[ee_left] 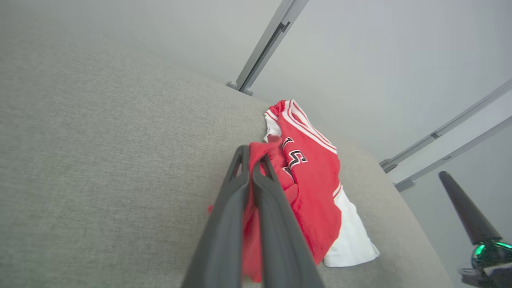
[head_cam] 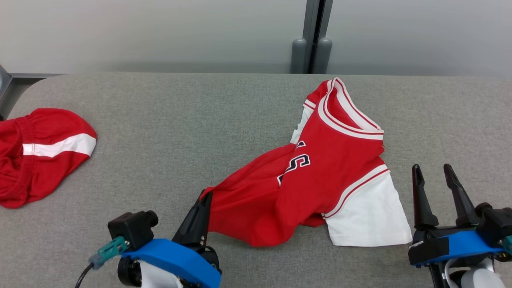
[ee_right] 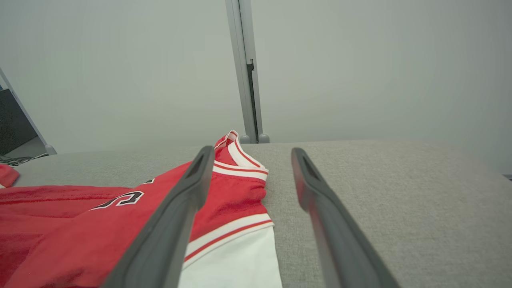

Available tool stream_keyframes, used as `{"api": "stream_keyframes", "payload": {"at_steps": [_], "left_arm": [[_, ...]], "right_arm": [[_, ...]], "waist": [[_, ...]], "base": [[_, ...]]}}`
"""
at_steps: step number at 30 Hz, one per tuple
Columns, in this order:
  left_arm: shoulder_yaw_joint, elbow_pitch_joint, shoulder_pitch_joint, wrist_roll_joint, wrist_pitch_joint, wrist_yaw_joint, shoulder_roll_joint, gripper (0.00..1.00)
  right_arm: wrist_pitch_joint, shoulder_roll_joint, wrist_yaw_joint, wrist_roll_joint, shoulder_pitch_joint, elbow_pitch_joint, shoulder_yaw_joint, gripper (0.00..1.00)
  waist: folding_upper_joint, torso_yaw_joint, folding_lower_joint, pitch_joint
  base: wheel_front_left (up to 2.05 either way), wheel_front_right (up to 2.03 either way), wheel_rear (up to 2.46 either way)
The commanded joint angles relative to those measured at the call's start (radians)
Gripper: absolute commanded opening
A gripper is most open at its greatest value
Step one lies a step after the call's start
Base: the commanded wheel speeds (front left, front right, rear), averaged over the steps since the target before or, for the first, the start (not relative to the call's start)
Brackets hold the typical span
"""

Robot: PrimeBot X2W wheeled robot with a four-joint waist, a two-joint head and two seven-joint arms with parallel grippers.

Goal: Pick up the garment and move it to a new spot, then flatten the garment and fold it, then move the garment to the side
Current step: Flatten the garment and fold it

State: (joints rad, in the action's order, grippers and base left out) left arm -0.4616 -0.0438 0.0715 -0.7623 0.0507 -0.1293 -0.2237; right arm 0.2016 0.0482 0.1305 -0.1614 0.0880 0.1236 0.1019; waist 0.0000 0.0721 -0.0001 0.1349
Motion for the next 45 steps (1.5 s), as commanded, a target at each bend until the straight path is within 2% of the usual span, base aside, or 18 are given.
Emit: {"api": "stream_keyframes", "payload": {"at_steps": [1,5,8,11,15,21,23,30,34,39,42,45], "left_arm": [[0.015,-0.08,-0.038,-0.029,0.017,-0.016,-0.002,0.0],[0.03,-0.182,-0.073,-0.043,0.06,-0.047,-0.038,0.0],[0.041,-0.148,-0.048,-0.037,0.075,-0.06,-0.047,0.0],[0.055,-0.023,0.027,-0.009,0.064,-0.067,-0.052,0.0],[0.07,0.19,0.152,0.012,0.025,-0.07,-0.013,0.0],[0.098,0.469,0.304,0.022,-0.055,-0.049,0.026,0.0],[0.101,0.536,0.337,0.035,-0.091,-0.043,0.025,0.0],[0.083,0.68,0.42,0.059,-0.188,0.02,0.043,0.0],[0.09,0.662,0.428,0.064,-0.259,0.05,0.046,0.0],[0.118,0.514,0.386,0.086,-0.302,0.054,0.013,0.0],[0.14,0.394,0.33,0.086,-0.307,0.035,0.0,0.0],[0.152,0.287,0.226,0.072,-0.273,-0.016,-0.021,0.0]], "right_arm": [[0.0,0.004,0.0,0.002,-0.016,-0.002,-0.001,1.0],[-0.002,0.004,0.0,-0.004,-0.013,-0.004,-0.005,1.0],[-0.005,0.004,0.0,-0.006,-0.006,-0.008,-0.012,1.0],[-0.005,0.004,0.0,-0.01,0.004,-0.012,-0.021,1.0],[-0.004,0.004,0.0,-0.014,0.016,-0.019,-0.03,1.0],[0.002,0.004,0.0,-0.025,0.033,-0.021,-0.039,1.0],[0.006,0.004,0.0,-0.028,0.034,-0.02,-0.037,1.0],[0.014,0.004,0.0,-0.03,0.041,-0.01,-0.024,1.0],[0.018,0.004,0.0,-0.035,0.038,-0.007,-0.02,1.0],[0.018,0.004,0.0,-0.033,0.02,-0.01,-0.011,1.0],[0.015,0.004,0.0,-0.037,0.012,-0.011,-0.012,1.0],[0.015,0.004,0.0,-0.042,0.007,-0.01,-0.017,1.0]], "waist": [[0.0,0.002,0.0001,-0.004],[0.0,-0.005,0.0001,-0.005],[0.0,-0.017,0.0001,0.001],[0.0,-0.043,0.0001,0.015],[0.0,-0.083,0.0001,0.041],[0.0,-0.141,0.0001,0.078],[0.0,-0.151,0.0001,0.086],[0.0,-0.143,0.0001,0.092],[0.0,-0.119,0.0001,0.076],[0.0,-0.076,0.0001,0.05],[0.0,-0.059,0.0001,0.036],[0.0,-0.054,0.0001,0.026]], "base": [[0.0,0.0,0.0],[0.0,0.0,0.0],[0.0,0.0,0.0],[0.0,0.0,0.0],[0.0,0.0,0.0],[0.0,0.0,0.0],[0.0,0.0,0.0],[0.0,0.0,0.0],[0.0,0.0,0.0],[0.0,0.0,0.0],[0.0,0.0,0.0],[0.0,0.0,0.0]]}}
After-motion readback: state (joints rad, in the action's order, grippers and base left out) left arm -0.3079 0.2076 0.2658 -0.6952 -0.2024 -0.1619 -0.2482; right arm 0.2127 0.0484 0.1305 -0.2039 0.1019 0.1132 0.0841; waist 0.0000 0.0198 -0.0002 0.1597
